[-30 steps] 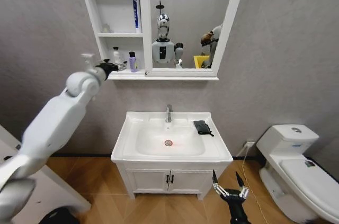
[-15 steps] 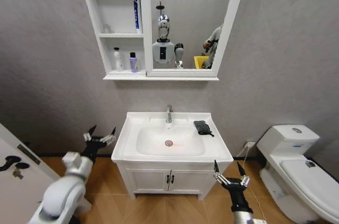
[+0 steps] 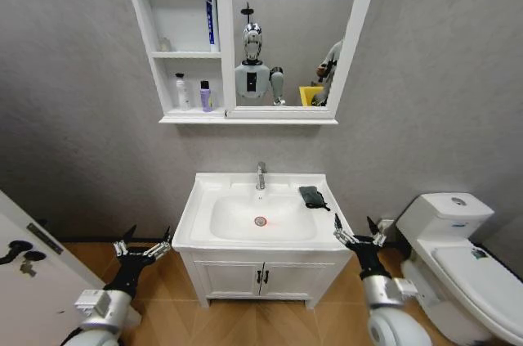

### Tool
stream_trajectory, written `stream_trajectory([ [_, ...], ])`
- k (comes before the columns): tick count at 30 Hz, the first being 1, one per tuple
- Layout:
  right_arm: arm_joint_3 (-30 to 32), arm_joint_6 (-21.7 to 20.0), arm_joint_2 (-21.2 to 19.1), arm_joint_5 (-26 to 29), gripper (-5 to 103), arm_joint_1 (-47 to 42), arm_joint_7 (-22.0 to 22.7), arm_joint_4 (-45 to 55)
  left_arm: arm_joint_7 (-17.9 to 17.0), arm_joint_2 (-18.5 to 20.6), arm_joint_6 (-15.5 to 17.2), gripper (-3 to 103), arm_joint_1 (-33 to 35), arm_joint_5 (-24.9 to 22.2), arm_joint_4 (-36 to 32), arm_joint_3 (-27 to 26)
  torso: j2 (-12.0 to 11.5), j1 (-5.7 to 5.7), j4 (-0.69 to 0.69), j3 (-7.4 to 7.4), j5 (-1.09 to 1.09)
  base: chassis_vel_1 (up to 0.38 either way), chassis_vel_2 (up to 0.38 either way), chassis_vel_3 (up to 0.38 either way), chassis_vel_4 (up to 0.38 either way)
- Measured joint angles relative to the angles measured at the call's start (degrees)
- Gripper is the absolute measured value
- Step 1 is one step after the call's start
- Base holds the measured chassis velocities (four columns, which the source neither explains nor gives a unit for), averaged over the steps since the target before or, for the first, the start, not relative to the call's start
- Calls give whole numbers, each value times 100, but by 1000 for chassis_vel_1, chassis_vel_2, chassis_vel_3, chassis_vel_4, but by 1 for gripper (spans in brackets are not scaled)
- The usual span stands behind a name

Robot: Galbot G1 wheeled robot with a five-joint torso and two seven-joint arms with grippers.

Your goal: Move facial cleanser and shampoo from washbasin to cabinet, then wipe washbasin with towel.

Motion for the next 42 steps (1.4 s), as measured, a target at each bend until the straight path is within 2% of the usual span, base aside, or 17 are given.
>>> stream_trajectory([
  [1, 0, 0, 0, 0, 100, 0, 0, 0, 0, 0, 0, 100, 0, 0, 0, 0, 0, 0, 0, 0, 0, 0, 0, 0, 0],
  [2, -69, -386, -245, 332, 100, 417, 158, -347, 0, 3, 0, 100, -7, -3, 5, 8, 0, -1, -2, 0, -2, 0, 0, 0, 0],
  [3, -69, -386, -245, 332, 100, 417, 158, -347, 0, 3, 0, 100, -7, -3, 5, 8, 0, -1, -2, 0, -2, 0, 0, 0, 0],
  [5, -321, -818, -745, 581, 100, 1384, 233, -1184, -1, 12, 0, 100, -15, -9, 11, 18, -1, 0, 5, 1, 4, 0, 0, 0, 0],
  [6, -425, -956, -935, 690, 100, 1718, 240, -1494, -1, 14, 1, 100, -16, -11, 14, 18, -1, 1, 9, 0, -1, 0, 0, 0, 0],
  [7, -425, -956, -935, 690, 100, 1718, 240, -1494, -1, 14, 1, 100, -16, -11, 14, 18, -1, 1, 9, 0, -1, 0, 0, 0, 0],
  [9, -803, -1275, -1386, 1078, 100, 2517, 238, -2467, -4, 19, 6, 100, -23, -20, 21, 25, -1, 2, 3, 1, 0, 0, 0, 0, 0],
  [10, -803, -1275, -1386, 1078, 100, 2517, 238, -2467, -4, 19, 6, 100, -23, -20, 21, 25, -1, 2, 3, 1, 0, 0, 0, 0, 0],
  [12, -1251, -1359, -1610, 1144, 100, 3178, 15, -3357, -7, 23, 15, 100, -28, -26, 25, 30, -1, 2, -2, 1, 2, 0, 0, 0, 0],
  [14, -1495, -1364, -1646, 1102, 100, 3524, -133, -3750, -8, 24, 16, 100, -30, -29, 27, 32, -1, 2, -1, 1, 0, 0, 0, 0, 0],
  [20, -2077, -1148, -1542, 626, 100, 4343, -593, -4816, -14, 29, 20, 100, -35, -34, 31, 36, -1, 1, 4, 0, -2, 0, 0, 0, 0],
  [22, -2432, -974, -1438, 440, 100, 4653, -806, -5397, -16, 32, 22, 100, -37, -37, 33, 38, -1, 1, 2, 0, -2, 0, 0, 0, 0],
  [25, -2632, -786, -1251, 250, 100, 4835, -963, -5887, -19, 33, 23, 100, -39, -40, 34, 40, -1, 1, 0, 0, -2, 0, 0, 0, 0],
  [28, -2694, -684, -1107, 136, 100, 4933, -1020, -6155, -19, 33, 24, 100, -39, -40, 35, 40, -1, 0, 0, 0, -1, 0, 0, 0, 0],
  [31, -2723, -415, -744, -202, 100, 5205, -1121, -6713, -21, 35, 25, 100, -40, -42, 37, 42, -1, 0, 5, 0, -1, 0, 0, 0, 0],
  [36, -2753, -364, -655, -307, 100, 5346, -1127, -6915, -23, 36, 26, 100, -40, -44, 39, 44, 0, 0, 0, -1, -3, 0, 0, 0, 0],
  [42, -2698, -289, -581, -478, 100, 5448, -1117, -7109, -24, 38, 29, 100, -40, -45, 40, 45, 0, 0, 3, -1, -2, 0, 0, 0, 0],
])
